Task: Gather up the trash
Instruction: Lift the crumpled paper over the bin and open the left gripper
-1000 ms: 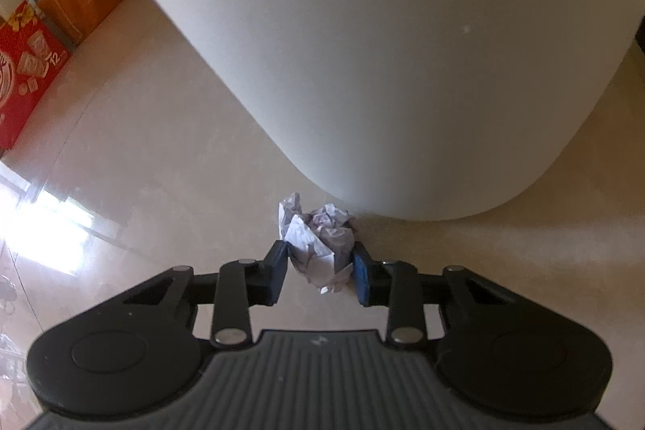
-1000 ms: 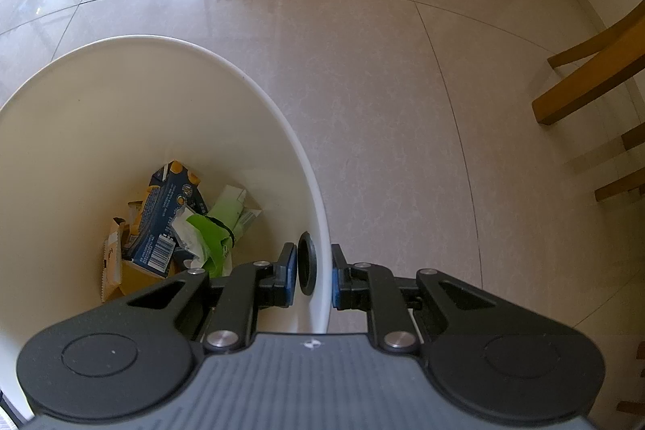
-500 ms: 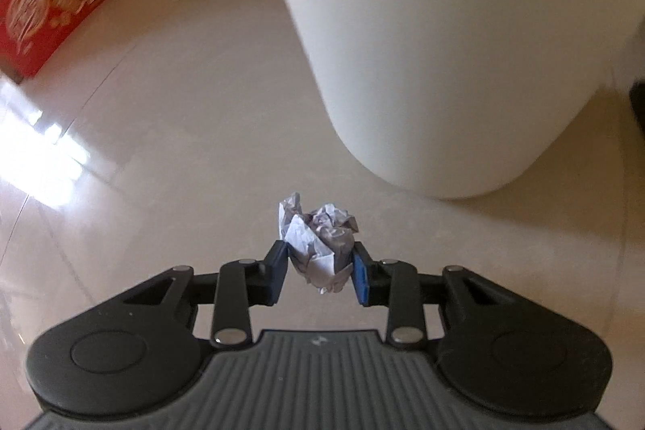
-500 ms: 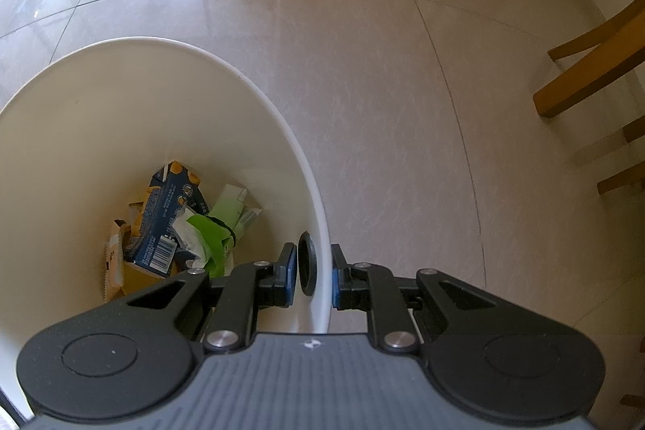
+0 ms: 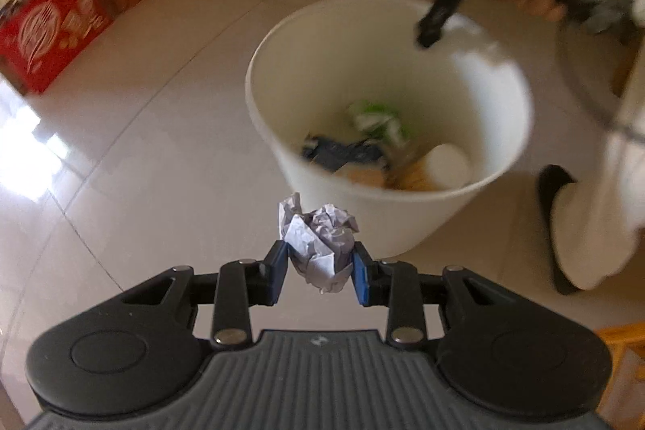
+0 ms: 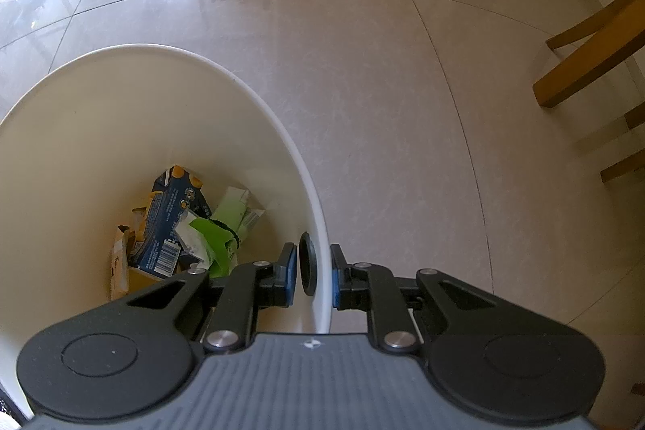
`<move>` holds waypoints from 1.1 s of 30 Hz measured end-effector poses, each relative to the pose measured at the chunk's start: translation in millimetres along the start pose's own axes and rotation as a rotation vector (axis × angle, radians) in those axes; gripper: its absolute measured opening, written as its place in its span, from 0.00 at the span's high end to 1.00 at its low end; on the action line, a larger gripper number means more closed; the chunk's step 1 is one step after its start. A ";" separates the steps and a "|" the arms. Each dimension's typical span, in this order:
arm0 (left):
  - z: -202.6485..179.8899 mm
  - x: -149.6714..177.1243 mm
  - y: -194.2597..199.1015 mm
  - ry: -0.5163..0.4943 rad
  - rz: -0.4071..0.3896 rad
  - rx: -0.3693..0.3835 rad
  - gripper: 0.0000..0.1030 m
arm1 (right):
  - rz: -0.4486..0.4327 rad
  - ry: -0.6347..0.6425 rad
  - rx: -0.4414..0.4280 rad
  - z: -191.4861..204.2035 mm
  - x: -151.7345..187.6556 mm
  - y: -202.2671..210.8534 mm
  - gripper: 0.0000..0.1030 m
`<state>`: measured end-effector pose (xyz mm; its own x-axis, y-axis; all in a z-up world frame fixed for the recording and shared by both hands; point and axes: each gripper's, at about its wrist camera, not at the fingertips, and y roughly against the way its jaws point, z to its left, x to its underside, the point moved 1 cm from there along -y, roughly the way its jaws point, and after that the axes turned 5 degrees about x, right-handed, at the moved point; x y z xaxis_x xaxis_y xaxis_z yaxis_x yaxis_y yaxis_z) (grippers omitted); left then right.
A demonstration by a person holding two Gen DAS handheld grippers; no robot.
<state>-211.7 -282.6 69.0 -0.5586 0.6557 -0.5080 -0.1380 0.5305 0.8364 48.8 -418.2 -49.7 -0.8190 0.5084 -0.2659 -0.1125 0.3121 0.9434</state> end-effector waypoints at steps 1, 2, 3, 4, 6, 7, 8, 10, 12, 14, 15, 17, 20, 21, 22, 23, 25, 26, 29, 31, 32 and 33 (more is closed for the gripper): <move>-4.7 -7.7 7.5 -0.009 -0.004 0.000 0.68 | 0.001 -0.003 -0.002 -0.6 -0.2 0.2 0.81; -8.5 -14.2 15.8 -0.012 -0.004 -0.002 0.68 | 0.001 -0.006 -0.004 -1.0 -0.4 0.1 0.81; -16.8 -23.4 21.9 -0.016 -0.004 -0.001 0.68 | 0.003 -0.009 -0.006 -1.8 -0.6 0.3 0.81; -19.9 -31.1 25.7 -0.023 -0.017 0.007 0.68 | 0.004 -0.013 -0.008 -2.2 -0.8 0.2 0.81; -32.2 -45.5 35.3 -0.034 -0.045 0.027 0.67 | 0.004 -0.011 -0.006 -2.3 -1.0 0.3 0.81; -36.2 -53.4 35.9 -0.029 -0.055 0.040 0.67 | 0.003 -0.012 -0.007 -2.3 -0.9 0.3 0.81; -38.8 -62.5 30.3 -0.023 -0.064 0.048 0.67 | 0.003 -0.013 -0.008 -2.6 -0.7 0.2 0.81; -43.5 -77.2 25.3 -0.003 -0.074 0.046 0.67 | 0.006 -0.016 -0.010 -3.1 -0.5 0.5 0.81; -49.7 -85.6 19.1 0.003 -0.083 0.056 0.66 | 0.006 -0.017 -0.012 -3.8 -0.5 0.8 0.81; -54.8 -88.2 14.6 0.017 -0.077 0.071 0.52 | 0.006 -0.020 -0.015 -4.5 -0.6 0.8 0.81; -57.8 -90.8 15.7 0.027 -0.076 0.078 0.40 | 0.006 -0.022 -0.015 -4.5 -0.6 0.9 0.81; -58.2 -94.7 17.3 0.050 -0.102 0.051 0.29 | 0.006 -0.022 -0.014 -4.5 -0.6 1.1 0.81; -59.9 -99.0 19.5 0.041 -0.141 0.006 0.23 | 0.010 -0.030 -0.020 -5.3 -1.0 1.3 0.81; -59.6 -99.8 21.4 0.046 -0.154 -0.006 0.20 | 0.010 -0.032 -0.022 -5.9 -1.2 1.3 0.81; -58.7 -100.2 23.0 0.059 -0.167 -0.015 0.19 | 0.010 -0.033 -0.024 -6.1 -1.2 1.4 0.81; -57.4 -100.4 24.3 0.077 -0.174 -0.015 0.17 | 0.010 -0.032 -0.023 -6.0 -1.2 1.3 0.82; -54.5 -99.5 26.8 0.114 -0.185 -0.014 0.14 | 0.009 -0.033 -0.020 -5.6 -0.9 1.1 0.81; -53.4 -98.8 27.9 0.132 -0.192 -0.027 0.12 | 0.007 -0.032 -0.021 -5.5 -0.5 0.9 0.81; -51.4 -98.0 28.0 0.182 -0.189 -0.063 0.10 | 0.009 -0.040 -0.029 -7.0 -0.2 0.4 0.82; -51.5 -96.3 25.8 0.225 -0.198 -0.125 0.05 | 0.013 -0.048 -0.032 -8.3 -0.4 1.0 0.82; -52.6 -93.9 27.0 0.235 -0.216 -0.163 0.04 | 0.013 -0.049 -0.032 -7.8 -0.4 1.2 0.81; -54.6 -91.8 26.5 0.242 -0.229 -0.198 0.04 | 0.012 -0.047 -0.032 -7.6 0.0 2.0 0.81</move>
<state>-208.7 -358.1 149.0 -0.6687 0.3739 -0.6427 -0.4233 0.5191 0.7425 44.3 -423.7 -46.3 -0.7931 0.5494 -0.2629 -0.1214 0.2803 0.9522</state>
